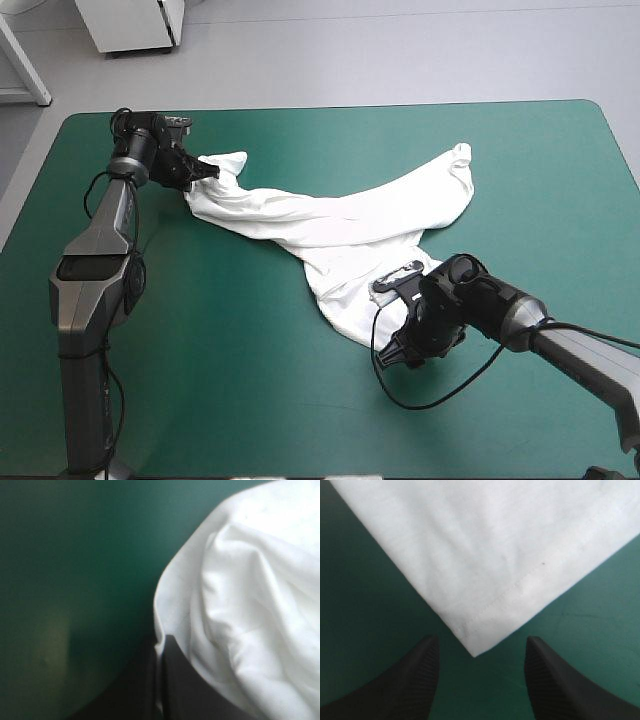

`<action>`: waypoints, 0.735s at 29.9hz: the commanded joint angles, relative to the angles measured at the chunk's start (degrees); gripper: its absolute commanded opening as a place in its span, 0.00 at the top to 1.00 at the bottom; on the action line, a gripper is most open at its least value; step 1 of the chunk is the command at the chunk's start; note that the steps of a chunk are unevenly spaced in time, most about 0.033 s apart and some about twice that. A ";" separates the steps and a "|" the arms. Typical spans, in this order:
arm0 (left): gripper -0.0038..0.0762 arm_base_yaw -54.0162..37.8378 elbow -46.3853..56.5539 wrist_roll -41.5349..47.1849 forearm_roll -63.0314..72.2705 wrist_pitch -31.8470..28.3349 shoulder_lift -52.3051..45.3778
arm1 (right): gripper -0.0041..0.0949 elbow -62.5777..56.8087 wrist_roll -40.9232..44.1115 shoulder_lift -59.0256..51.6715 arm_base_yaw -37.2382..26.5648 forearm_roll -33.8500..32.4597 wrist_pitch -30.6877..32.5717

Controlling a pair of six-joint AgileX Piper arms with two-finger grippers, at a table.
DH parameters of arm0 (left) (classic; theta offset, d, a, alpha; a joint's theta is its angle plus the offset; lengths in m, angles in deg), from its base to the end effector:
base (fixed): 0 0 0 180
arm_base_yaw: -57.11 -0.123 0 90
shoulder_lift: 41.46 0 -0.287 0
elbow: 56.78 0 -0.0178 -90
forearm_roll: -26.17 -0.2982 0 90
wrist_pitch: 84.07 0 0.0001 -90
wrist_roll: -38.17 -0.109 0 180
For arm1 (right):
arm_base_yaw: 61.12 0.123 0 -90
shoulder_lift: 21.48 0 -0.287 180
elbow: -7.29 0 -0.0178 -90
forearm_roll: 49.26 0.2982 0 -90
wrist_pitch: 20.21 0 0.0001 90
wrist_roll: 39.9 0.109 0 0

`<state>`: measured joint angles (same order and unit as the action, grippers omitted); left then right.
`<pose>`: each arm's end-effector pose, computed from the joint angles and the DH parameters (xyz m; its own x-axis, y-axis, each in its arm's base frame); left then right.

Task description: Fold the cloth

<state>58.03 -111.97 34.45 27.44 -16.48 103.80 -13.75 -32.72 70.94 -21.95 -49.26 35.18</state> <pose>0.5753 -0.0115 0.2032 -0.9220 0.0712 -0.3806 0.0760 0.9971 0.0025 0.2432 0.1982 0.2004 -0.8336 -0.5179 -0.1919 -0.5316 0.8467 0.0242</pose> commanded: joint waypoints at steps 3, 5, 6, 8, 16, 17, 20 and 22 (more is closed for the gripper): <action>0.98 0.02 -1.64 0.25 2.31 -1.62 -3.45 | 0.47 0.47 -0.57 1.61 0.40 0.59 -3.21; 0.98 0.02 -1.64 0.12 2.31 -1.62 -3.45 | 0.47 0.47 -0.57 2.90 1.41 0.00 -3.21; 0.98 0.02 -1.64 0.12 2.31 -1.62 -3.45 | 0.47 0.47 -0.57 3.33 1.96 0.00 -3.50; 0.98 0.02 -1.64 0.12 2.31 -1.62 -3.45 | 0.50 0.43 -0.31 4.31 2.86 0.00 -4.40; 0.98 0.02 -1.64 0.12 2.31 -2.00 -3.45 | 0.72 -3.55 1.52 8.69 3.56 0.74 -4.42; 0.98 0.02 -1.64 0.12 2.31 -2.04 -3.45 | 0.77 -4.92 1.52 9.00 3.56 0.99 -4.42; 0.98 0.02 -1.64 0.12 2.31 -2.17 -3.45 | 0.94 -8.36 1.52 8.99 3.81 1.49 -4.76; 0.98 0.02 -1.64 0.12 2.31 -2.17 -3.45 | 0.97 -8.78 1.52 8.93 3.81 0.60 -3.85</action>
<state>58.03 -111.97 34.45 28.72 -17.13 104.03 -17.32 -30.86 76.16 -18.78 -51.33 30.13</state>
